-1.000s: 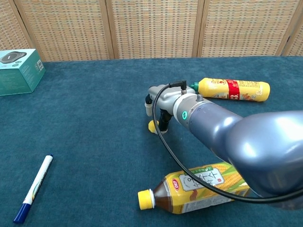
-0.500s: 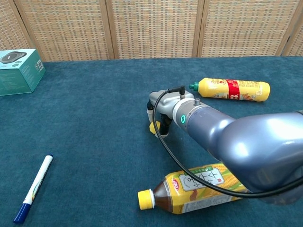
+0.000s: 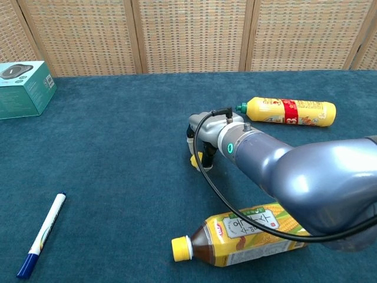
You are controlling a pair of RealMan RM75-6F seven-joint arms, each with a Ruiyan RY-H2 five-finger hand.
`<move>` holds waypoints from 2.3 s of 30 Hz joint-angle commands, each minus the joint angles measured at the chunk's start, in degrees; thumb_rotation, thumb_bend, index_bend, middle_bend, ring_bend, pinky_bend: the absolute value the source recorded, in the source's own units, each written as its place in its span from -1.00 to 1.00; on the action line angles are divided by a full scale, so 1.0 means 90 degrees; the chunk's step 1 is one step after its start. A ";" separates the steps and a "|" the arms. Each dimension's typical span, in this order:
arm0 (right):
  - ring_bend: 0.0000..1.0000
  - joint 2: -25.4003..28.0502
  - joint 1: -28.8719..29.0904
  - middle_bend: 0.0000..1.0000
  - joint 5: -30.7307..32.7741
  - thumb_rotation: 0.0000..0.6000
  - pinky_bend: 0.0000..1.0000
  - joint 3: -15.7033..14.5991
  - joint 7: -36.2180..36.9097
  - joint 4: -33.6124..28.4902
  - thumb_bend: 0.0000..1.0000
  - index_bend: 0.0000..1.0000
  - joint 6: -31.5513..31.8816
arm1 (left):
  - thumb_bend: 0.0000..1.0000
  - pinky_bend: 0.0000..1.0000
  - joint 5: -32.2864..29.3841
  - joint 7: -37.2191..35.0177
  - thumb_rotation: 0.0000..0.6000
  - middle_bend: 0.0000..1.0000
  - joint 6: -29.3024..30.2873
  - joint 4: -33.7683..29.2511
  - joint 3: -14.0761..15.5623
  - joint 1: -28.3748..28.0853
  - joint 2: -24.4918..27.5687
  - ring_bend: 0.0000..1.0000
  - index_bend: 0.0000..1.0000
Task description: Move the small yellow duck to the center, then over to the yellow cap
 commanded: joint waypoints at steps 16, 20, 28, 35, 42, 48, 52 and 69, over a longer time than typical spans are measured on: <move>-1.00 0.0663 -0.0010 -0.91 -0.0121 1.00 -1.00 -0.0004 -0.0294 -0.1075 -0.45 0.08 0.0745 | -0.48 -1.00 0.0049 -0.0009 1.00 -1.00 -0.0026 -0.0033 -0.0038 0.0039 0.0019 -1.00 -1.00; -1.00 0.0991 -0.0187 -0.91 -0.0037 1.00 -1.00 -0.0112 -0.0358 -0.1359 -0.45 0.08 0.0957 | -0.48 -1.00 0.0112 0.0017 1.00 -1.00 -0.0011 -0.0062 -0.0025 0.0049 0.0017 -1.00 -1.00; -1.00 0.1793 -0.0726 -0.91 0.0009 1.00 -1.00 -0.0459 -0.0207 -0.1960 -0.45 0.08 0.1248 | -0.48 -1.00 0.0254 0.0085 1.00 -1.00 0.0121 -0.0177 -0.0017 0.0107 0.0053 -1.00 -1.00; -1.00 0.2373 -0.1157 -0.91 -0.0106 1.00 -1.00 -0.0791 0.0062 -0.2484 -0.45 0.09 0.1395 | -0.48 -1.00 0.0450 0.0119 1.00 -1.00 0.0294 -0.0321 0.0019 0.0191 0.0117 -1.00 -1.00; -1.00 0.2894 -0.1540 -0.91 -0.0242 1.00 -1.00 -0.1083 0.0366 -0.2938 -0.45 0.09 0.1490 | -0.48 -1.00 0.0735 0.0173 1.00 -1.00 0.0461 -0.0467 0.0086 0.0273 0.0164 -1.00 -1.00; -1.00 0.3168 -0.1750 -0.91 -0.0282 1.00 -1.00 -0.1219 0.0595 -0.3040 -0.45 0.09 0.1472 | -0.48 -1.00 0.0819 0.0211 1.00 -1.00 0.0512 -0.0497 0.0096 0.0315 0.0172 -1.00 -1.00; -1.00 0.3266 -0.1860 -0.91 -0.0302 1.00 -1.00 -0.1305 0.0761 -0.2981 -0.45 0.09 0.1375 | -0.48 -1.00 0.0861 0.0242 1.00 -1.00 0.0540 -0.0519 0.0097 0.0342 0.0173 -1.00 -1.00; -1.00 0.3068 -0.1980 -0.91 -0.0239 1.00 -1.00 -0.1438 0.1125 -0.2331 -0.47 0.09 0.0899 | -0.48 -1.00 0.0878 0.0397 1.00 -1.00 0.0506 -0.0538 0.0076 0.0373 0.0127 -1.00 -1.00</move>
